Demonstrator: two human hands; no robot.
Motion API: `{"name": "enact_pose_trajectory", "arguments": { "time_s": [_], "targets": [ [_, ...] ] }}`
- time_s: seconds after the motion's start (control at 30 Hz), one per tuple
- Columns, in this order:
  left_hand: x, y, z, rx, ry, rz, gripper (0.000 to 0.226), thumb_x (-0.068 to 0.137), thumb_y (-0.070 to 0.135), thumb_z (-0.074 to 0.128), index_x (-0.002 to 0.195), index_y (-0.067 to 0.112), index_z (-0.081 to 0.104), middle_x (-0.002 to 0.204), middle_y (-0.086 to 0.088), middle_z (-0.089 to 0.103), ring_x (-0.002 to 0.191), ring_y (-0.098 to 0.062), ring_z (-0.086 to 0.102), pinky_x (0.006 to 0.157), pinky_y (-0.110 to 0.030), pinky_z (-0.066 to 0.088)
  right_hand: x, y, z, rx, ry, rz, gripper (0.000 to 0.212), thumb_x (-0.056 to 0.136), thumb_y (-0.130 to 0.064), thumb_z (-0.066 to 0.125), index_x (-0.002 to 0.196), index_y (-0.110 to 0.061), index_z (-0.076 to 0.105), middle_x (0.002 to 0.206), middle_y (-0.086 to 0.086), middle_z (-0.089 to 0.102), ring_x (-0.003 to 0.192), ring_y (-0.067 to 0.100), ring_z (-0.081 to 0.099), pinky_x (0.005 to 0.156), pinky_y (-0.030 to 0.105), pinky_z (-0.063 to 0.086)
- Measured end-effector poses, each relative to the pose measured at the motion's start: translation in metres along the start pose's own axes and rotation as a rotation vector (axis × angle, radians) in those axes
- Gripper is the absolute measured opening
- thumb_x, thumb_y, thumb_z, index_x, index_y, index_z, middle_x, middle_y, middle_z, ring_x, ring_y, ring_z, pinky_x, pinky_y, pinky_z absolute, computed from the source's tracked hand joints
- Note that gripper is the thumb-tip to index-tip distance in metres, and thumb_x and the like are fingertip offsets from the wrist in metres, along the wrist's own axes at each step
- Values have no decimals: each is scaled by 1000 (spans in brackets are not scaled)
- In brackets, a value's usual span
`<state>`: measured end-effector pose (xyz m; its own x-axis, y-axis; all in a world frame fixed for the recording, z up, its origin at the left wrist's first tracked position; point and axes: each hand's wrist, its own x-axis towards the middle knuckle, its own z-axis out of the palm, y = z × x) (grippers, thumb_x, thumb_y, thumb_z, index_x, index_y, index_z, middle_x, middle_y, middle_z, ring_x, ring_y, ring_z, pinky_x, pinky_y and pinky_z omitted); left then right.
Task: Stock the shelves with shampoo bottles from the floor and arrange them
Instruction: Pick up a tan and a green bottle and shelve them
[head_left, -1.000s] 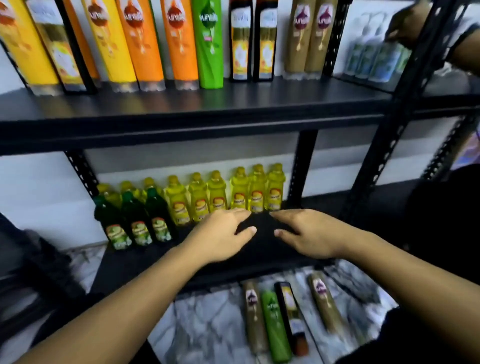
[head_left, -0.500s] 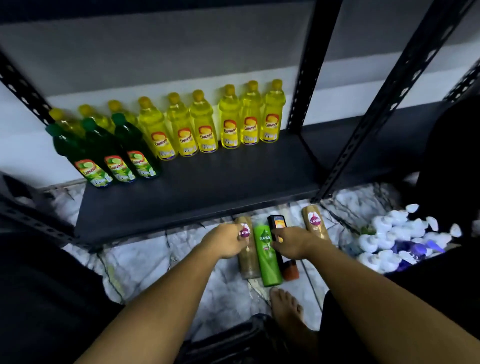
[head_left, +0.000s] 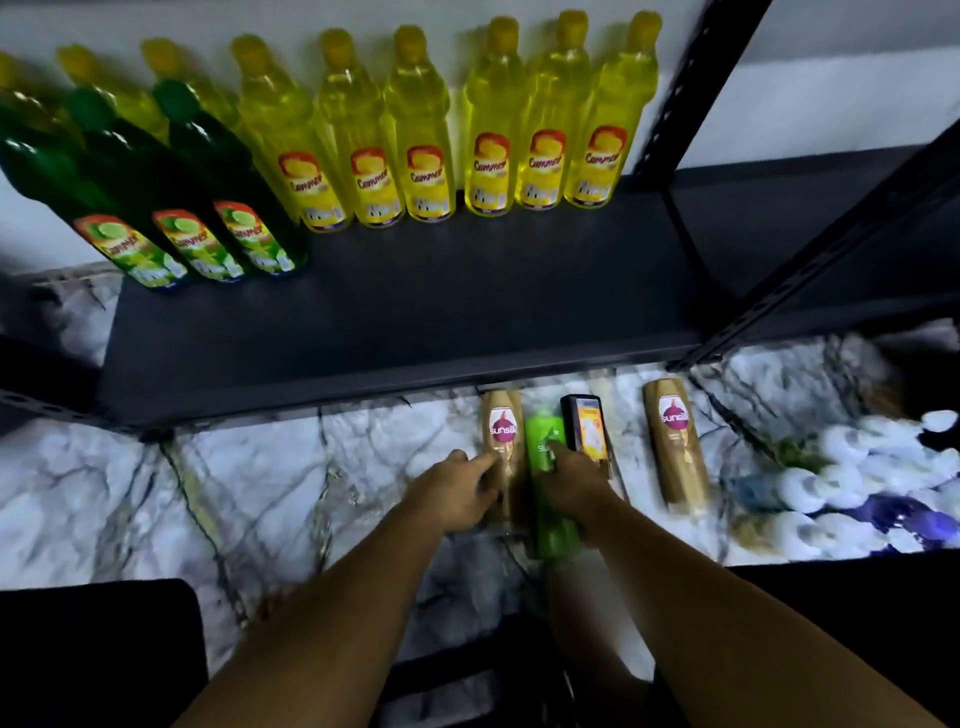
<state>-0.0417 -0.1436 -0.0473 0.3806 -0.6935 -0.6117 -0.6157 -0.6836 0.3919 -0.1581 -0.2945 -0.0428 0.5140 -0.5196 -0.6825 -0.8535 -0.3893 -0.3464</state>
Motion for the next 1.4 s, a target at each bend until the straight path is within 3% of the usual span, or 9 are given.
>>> {"name": "enact_pose_trajectory", "arguments": {
  "time_s": [0.17, 0.33, 0.47, 0.6, 0.77, 0.9, 1.03, 1.2, 1.4],
  "targets": [
    [19, -7, 24, -114, -22, 27, 65, 100, 40, 53, 158, 43, 24, 132, -15, 48, 119, -37, 55, 98, -42, 50, 20, 0, 15, -13, 123, 12, 59, 91, -20, 59, 148, -23, 43, 134, 15, 55, 119, 34, 59, 94, 37, 51],
    [24, -17, 33, -243, 52, 5, 60, 99, 39, 54, 155, 42, 31, 137, -14, 51, 118, -34, 59, 97, -40, 52, 26, -3, 25, 126, 184, -3, 53, 78, -14, 71, 127, -27, 54, 116, 10, 60, 99, 32, 64, 76, 33, 51],
    [16, -41, 31, -302, 144, -49, 50, 99, 38, 58, 146, 36, 41, 130, -14, 55, 110, -33, 62, 90, -34, 53, 30, -17, 39, 196, 137, -46, 54, 78, -14, 74, 122, -31, 48, 121, 4, 59, 102, 27, 63, 81, 37, 54],
    [3, -67, 32, -388, 215, -163, 47, 93, 38, 69, 132, 28, 44, 121, -11, 55, 106, -31, 63, 85, -33, 52, 35, -41, 56, 282, -47, -50, 66, 75, -17, 77, 122, -36, 34, 111, 5, 62, 94, 29, 67, 77, 51, 59],
    [-3, -85, 34, -697, 397, -332, 71, 69, 24, 88, 115, 30, 34, 112, 0, 62, 95, -23, 65, 76, -36, 54, 37, -64, 85, 266, -46, -36, 68, 74, -26, 81, 131, -15, 46, 122, 10, 62, 108, 31, 62, 87, 37, 52],
    [3, -89, 33, -824, 273, -414, 81, 62, 13, 89, 123, 21, 36, 109, -3, 65, 93, -24, 66, 78, -41, 58, 38, -69, 97, 304, 16, 8, 62, 74, -30, 82, 125, -15, 50, 120, 11, 62, 108, 31, 62, 88, 40, 53],
    [-5, -93, 44, -790, 175, -376, 80, 62, 13, 93, 122, 18, 41, 101, -1, 64, 88, -22, 63, 59, -22, 45, 39, -70, 92, 364, -9, 71, 64, 75, -22, 83, 125, -13, 46, 117, 11, 62, 108, 32, 62, 90, 42, 54],
    [-18, -92, 42, -894, 207, -342, 79, 57, 3, 90, 116, 23, 41, 98, 3, 66, 89, -18, 65, 76, -38, 57, 33, -71, 84, 497, -58, 130, 67, 70, -16, 88, 118, -18, 41, 110, 8, 63, 100, 31, 66, 87, 48, 57],
    [-30, -92, -9, -1110, 204, -202, 89, 60, -9, 82, 130, 32, 46, 102, -1, 73, 91, -20, 71, 71, -43, 62, 7, -97, 61, 644, -109, -99, 74, 55, -7, 85, 117, -27, 51, 104, 6, 70, 99, 30, 69, 83, 53, 58]
  ]
}}
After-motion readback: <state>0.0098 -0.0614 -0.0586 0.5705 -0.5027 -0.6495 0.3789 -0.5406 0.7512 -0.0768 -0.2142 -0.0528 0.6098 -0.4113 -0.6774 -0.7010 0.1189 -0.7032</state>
